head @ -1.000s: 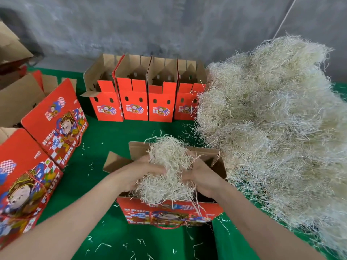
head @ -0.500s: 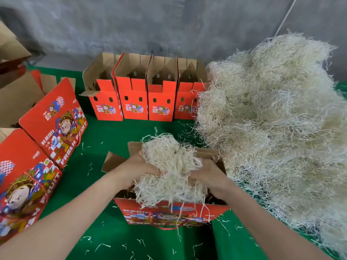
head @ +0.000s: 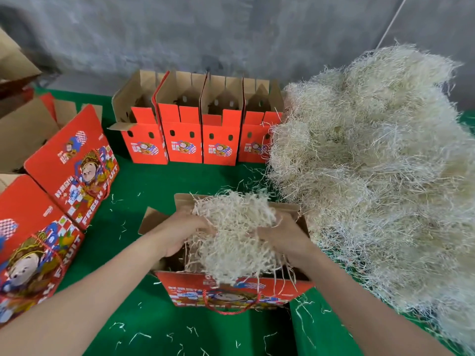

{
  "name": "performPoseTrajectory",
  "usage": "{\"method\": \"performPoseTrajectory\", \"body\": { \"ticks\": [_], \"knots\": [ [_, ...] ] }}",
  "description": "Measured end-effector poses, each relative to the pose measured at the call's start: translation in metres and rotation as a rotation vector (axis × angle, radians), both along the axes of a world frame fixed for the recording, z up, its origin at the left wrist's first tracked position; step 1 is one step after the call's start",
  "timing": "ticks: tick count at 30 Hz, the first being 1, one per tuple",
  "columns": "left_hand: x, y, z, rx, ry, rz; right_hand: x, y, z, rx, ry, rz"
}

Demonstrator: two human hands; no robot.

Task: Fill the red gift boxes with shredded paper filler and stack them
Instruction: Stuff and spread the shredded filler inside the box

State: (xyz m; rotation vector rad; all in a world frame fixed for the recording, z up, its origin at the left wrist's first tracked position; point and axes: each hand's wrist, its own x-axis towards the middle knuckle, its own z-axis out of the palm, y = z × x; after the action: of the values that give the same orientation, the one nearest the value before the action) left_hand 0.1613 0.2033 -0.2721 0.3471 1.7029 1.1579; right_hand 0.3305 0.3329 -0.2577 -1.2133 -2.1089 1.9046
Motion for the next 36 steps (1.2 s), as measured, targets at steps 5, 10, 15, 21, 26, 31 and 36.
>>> {"method": "performPoseTrajectory", "body": {
  "ticks": [5,10,15,21,26,31,36],
  "knots": [
    [-0.019,-0.015,-0.001,-0.036,0.053,-0.028,0.021,0.024,0.003,-0.033,-0.016,-0.163],
    [-0.031,-0.025,0.004,-0.028,-0.019,-0.071,0.03,0.039,0.004,0.048,0.006,-0.35],
    [-0.02,-0.022,0.011,0.018,-0.058,-0.154,0.021,0.017,0.009,0.048,0.05,-0.247],
    [0.008,-0.002,0.011,-0.049,0.183,-0.503,0.009,-0.002,0.008,-0.31,0.183,-0.045],
    [0.015,0.004,0.014,-0.029,0.34,-0.385,0.015,-0.001,0.001,-0.042,0.14,0.154],
    [-0.021,-0.023,0.015,-0.06,0.292,-0.256,0.036,0.029,0.008,0.31,0.034,-0.014],
    [-0.013,-0.022,0.019,-0.063,-0.002,-0.188,0.032,0.027,0.002,0.049,0.166,0.112]
  ]
}}
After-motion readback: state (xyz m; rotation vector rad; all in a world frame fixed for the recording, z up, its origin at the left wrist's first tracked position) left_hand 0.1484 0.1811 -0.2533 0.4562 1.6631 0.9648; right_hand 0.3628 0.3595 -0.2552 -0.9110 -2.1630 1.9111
